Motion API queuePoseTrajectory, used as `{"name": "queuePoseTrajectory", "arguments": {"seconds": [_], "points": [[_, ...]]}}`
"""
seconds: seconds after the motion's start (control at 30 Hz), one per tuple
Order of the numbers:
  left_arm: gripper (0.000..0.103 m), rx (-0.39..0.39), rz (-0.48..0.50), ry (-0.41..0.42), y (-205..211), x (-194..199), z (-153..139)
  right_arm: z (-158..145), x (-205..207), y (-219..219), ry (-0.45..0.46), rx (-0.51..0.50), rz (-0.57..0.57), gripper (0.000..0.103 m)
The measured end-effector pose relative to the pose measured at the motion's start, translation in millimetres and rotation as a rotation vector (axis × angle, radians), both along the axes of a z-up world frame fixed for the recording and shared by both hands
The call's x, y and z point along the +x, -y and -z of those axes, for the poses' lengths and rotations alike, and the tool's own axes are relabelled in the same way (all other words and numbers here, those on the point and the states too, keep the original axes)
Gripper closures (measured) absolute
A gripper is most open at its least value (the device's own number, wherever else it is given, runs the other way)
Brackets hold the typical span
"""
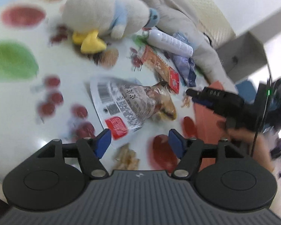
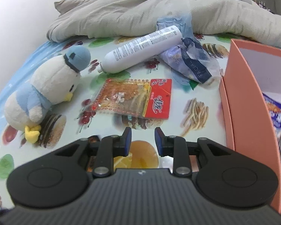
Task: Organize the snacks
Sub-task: 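Grasp the clear shrimp-chip bag with the left tool while the right tool grasps the orange spicy-strip packet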
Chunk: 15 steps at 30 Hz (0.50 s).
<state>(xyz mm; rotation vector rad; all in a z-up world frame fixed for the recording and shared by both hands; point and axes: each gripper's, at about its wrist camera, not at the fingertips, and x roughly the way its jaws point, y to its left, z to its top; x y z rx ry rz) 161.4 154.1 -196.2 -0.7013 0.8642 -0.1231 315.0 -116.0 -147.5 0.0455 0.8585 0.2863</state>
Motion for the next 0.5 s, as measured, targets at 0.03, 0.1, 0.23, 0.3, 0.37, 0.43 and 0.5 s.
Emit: {"name": "queuePoseTrajectory", "arguments": {"seconds": [0.03, 0.1, 0.23, 0.3, 0.37, 0.43, 0.5], "points": [[0.026, 0.031, 0.027, -0.001, 1, 3, -7, -2, 3, 0, -0.001, 0.004, -0.006, 0.062], [0.016, 0.095, 0.087, 0.019, 2, 14, -21, -5, 10, -1, -0.002, 0.023, -0.021, 0.044], [0.011, 0.234, 0.264, 0.074, 16, 55, -31, -8, 26, -16, 0.009, 0.001, -0.089, 0.029], [0.011, 0.304, 0.337, 0.092, 25, 77, -26, -5, 40, -26, 0.004, -0.003, -0.138, 0.024], [0.011, 0.351, 0.418, 0.128, 33, 95, -22, -3, 56, -37, 0.006, -0.026, -0.181, 0.024], [0.010, 0.333, 0.481, 0.159, 37, 109, -16, 2, 72, -48, 0.005, -0.039, -0.247, 0.023], [0.010, 0.331, 0.531, 0.160, 43, 124, -8, 9, 87, -56, -0.018, -0.037, -0.293, 0.016]]}}
